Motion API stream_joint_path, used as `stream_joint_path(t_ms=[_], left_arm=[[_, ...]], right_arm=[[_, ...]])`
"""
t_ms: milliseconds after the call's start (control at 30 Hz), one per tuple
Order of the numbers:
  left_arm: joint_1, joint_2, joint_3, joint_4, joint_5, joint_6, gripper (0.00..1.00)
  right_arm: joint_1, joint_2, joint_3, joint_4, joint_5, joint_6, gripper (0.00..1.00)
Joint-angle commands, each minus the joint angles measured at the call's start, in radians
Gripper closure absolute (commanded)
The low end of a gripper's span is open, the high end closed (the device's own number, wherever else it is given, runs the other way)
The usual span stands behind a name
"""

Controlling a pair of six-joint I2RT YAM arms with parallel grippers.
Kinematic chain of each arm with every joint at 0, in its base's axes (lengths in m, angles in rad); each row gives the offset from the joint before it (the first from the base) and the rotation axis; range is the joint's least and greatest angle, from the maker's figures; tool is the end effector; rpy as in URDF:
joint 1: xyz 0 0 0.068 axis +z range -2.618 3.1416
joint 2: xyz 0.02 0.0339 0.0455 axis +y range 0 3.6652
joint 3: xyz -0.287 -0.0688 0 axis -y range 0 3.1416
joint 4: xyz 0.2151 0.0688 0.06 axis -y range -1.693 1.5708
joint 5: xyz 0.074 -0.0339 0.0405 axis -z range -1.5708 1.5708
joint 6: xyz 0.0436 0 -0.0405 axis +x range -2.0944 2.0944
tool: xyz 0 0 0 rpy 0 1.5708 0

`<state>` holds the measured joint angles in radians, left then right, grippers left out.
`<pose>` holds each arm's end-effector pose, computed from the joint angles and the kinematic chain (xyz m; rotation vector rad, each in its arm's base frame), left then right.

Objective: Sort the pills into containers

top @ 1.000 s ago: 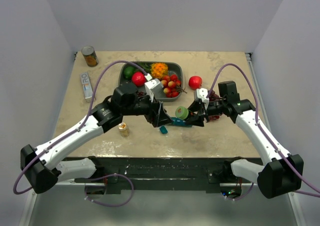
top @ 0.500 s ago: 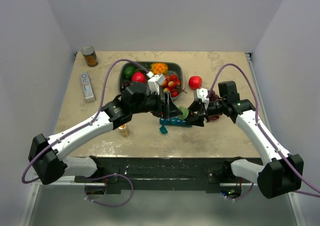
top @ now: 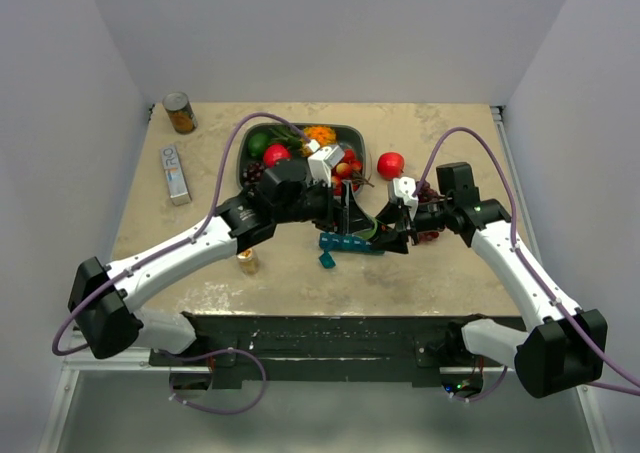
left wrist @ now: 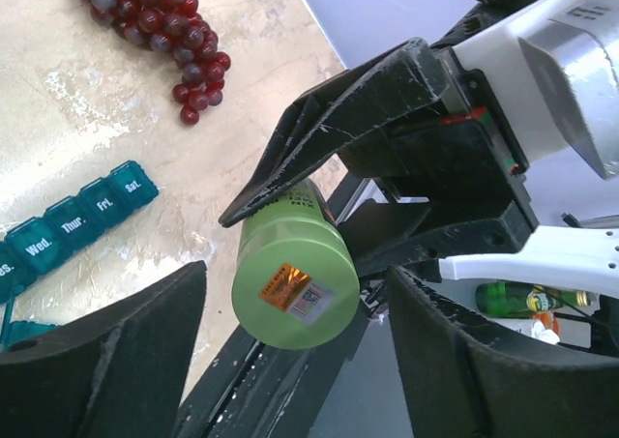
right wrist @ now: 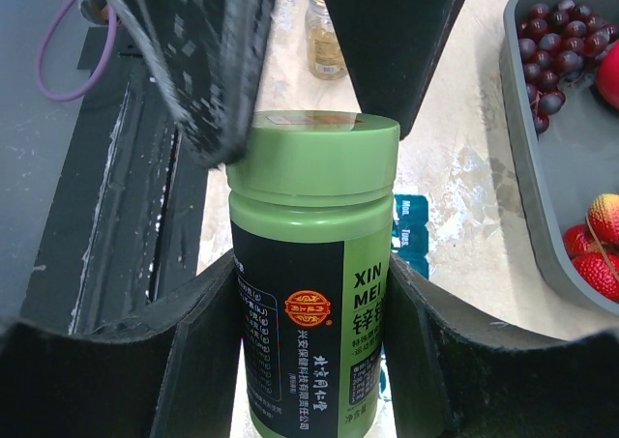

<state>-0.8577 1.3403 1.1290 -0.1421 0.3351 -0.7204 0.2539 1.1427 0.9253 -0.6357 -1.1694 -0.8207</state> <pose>0.1759 -0.2252 0.3666 0.3998 2.1247 -1.3179 0.1677 0.0850 0.3182 -1.4153 1.4288 1.0357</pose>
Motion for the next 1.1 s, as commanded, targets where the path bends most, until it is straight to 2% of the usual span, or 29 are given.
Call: stream_joint_path(t_ms=[0,67,100,133,233,333,400,467,500,533,600,633,700,800,833,867,1033,1067], left_arm=[[-0.009,0.016,0.061,-0.019,-0.025,0.025,0.31],[-0.010,0.020,0.064,-0.025,-0.018,0.033,0.38],[-0.010,0.022,0.066,-0.028,-0.012,0.038,0.49],[-0.010,0.023,0.066,-0.030,-0.005,0.044,0.56],[-0.010,0.042,0.074,-0.045,0.022,0.074,0.69],[-0.010,0.062,0.084,-0.065,0.073,0.161,0.71],[-0.009,0.074,0.081,-0.077,0.165,0.244,0.71],[-0.010,0.095,0.083,-0.108,0.243,0.405,0.71],[-0.010,0.102,0.084,-0.152,0.260,0.467,0.72],[-0.012,0.105,0.084,-0.172,0.268,0.592,0.72],[-0.014,0.103,0.074,-0.200,0.274,0.706,0.72],[-0.014,0.105,0.072,-0.209,0.274,0.811,0.70],[-0.014,0.108,0.078,-0.218,0.259,0.901,0.64],[-0.014,0.096,0.069,-0.141,0.239,0.926,0.49],[-0.012,0.065,0.036,-0.096,0.202,0.891,0.44],[-0.007,0.048,0.023,-0.055,0.170,0.866,0.31],[0.051,-0.096,-0.081,0.189,0.151,0.629,0.11],[0.052,-0.119,-0.092,0.223,0.148,0.607,0.01]], right_arm=[[-0.004,-0.026,0.012,0.013,-0.022,-0.011,1.00],[-0.002,-0.026,0.014,0.013,-0.022,-0.011,1.00],[-0.004,-0.027,0.014,0.013,-0.024,-0.011,1.00],[-0.004,-0.028,0.014,0.013,-0.024,-0.011,1.00],[-0.004,-0.029,0.012,0.013,-0.024,-0.009,1.00],[-0.002,-0.029,0.014,0.013,-0.027,-0.009,1.00],[-0.004,-0.031,0.014,0.011,-0.029,-0.009,1.00],[-0.004,-0.034,0.014,0.007,-0.036,-0.015,1.00],[-0.002,-0.032,0.014,0.005,-0.041,-0.020,1.00],[-0.002,-0.032,0.014,-0.004,-0.047,-0.024,1.00],[-0.004,-0.032,0.014,-0.005,-0.049,-0.029,1.00],[-0.002,-0.032,0.014,-0.009,-0.050,-0.031,1.00],[-0.004,-0.028,0.015,-0.012,-0.052,-0.038,1.00],[-0.004,-0.028,0.014,-0.013,-0.049,-0.041,1.00],[-0.004,-0.026,0.015,-0.016,-0.047,-0.043,1.00],[-0.004,-0.024,0.015,-0.016,-0.047,-0.043,1.00],[-0.004,-0.024,0.014,-0.016,-0.042,-0.046,1.00],[-0.002,-0.026,0.014,-0.018,-0.042,-0.047,1.00]])
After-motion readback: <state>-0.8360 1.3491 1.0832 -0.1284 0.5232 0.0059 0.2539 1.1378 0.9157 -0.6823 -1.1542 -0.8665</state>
